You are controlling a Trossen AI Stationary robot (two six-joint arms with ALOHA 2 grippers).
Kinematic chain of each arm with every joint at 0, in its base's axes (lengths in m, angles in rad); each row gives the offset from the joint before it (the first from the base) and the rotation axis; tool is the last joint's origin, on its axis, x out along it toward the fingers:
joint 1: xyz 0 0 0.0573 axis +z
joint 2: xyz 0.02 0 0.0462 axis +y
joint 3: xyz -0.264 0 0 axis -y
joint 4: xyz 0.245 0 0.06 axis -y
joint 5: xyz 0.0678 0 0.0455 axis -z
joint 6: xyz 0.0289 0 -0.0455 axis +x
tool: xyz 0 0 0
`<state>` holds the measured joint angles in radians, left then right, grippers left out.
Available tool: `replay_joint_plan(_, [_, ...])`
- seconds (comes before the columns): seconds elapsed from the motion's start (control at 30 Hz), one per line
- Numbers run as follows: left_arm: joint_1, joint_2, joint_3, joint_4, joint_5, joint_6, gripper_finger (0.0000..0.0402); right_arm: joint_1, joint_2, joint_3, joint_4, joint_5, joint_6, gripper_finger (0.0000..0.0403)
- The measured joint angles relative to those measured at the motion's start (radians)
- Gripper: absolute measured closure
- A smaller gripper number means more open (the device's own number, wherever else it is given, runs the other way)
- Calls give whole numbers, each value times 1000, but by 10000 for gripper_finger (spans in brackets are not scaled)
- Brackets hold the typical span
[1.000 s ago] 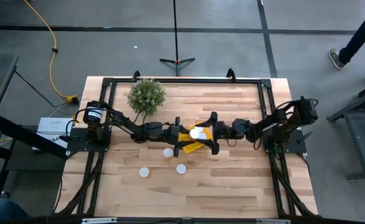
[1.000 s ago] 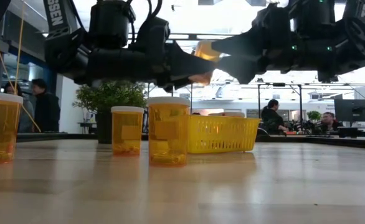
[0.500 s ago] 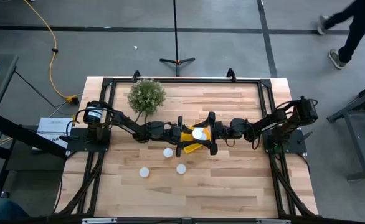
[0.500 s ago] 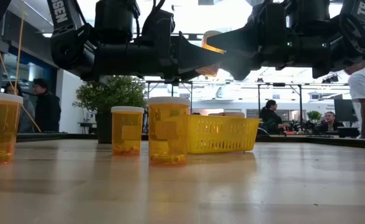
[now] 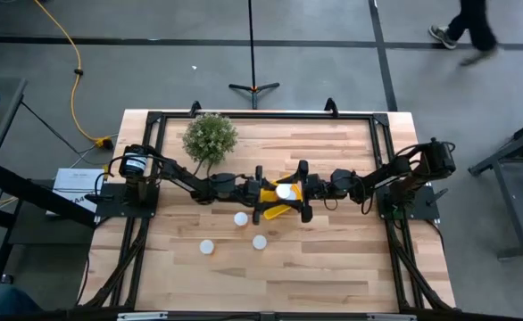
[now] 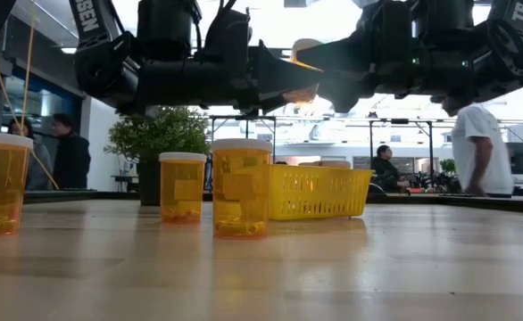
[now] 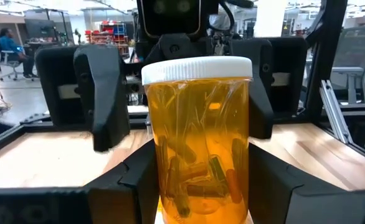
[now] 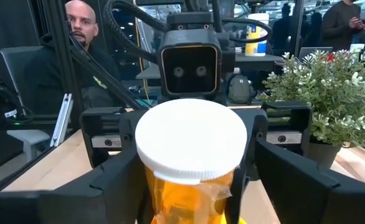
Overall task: Pick and place pill bottles into a basket
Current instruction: Adjust the orange pill bottles
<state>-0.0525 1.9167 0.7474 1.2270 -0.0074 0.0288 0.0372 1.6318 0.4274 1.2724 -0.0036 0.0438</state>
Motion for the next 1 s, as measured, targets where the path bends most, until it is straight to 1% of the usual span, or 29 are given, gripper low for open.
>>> replay_joint_plan(0.1, [0, 0, 15, -25, -1, 1, 183, 0, 0, 0, 1, -3, 0, 141])
replay_joint_plan(0.43, [1, 0, 19, -35, -4, 0, 183, 1, 0, 0, 4, -9, -4, 214])
replay_joint_plan(0.53, [1, 0, 19, -43, -4, -3, 183, 1, 0, 0, 1, -10, -3, 229])
replay_joint_plan(0.6, [1, 0, 19, -45, -3, -3, 180, 1, 0, 0, 0, -10, -2, 232])
replay_joint_plan(0.73, [1, -1, 19, -57, -2, -2, 154, 0, 0, 0, 2, -10, 4, 224])
replay_joint_plan(0.83, [1, -1, 19, -79, 0, -2, 125, 0, 0, 0, 4, 1, 4, 223])
replay_joint_plan(0.93, [0, -1, 19, -117, 2, -3, 93, -1, 0, 0, 5, 7, 1, 231])
replay_joint_plan(1.0, [-1, -9, 18, -161, 5, -5, 72, -1, 0, 0, 5, 10, -4, 232])
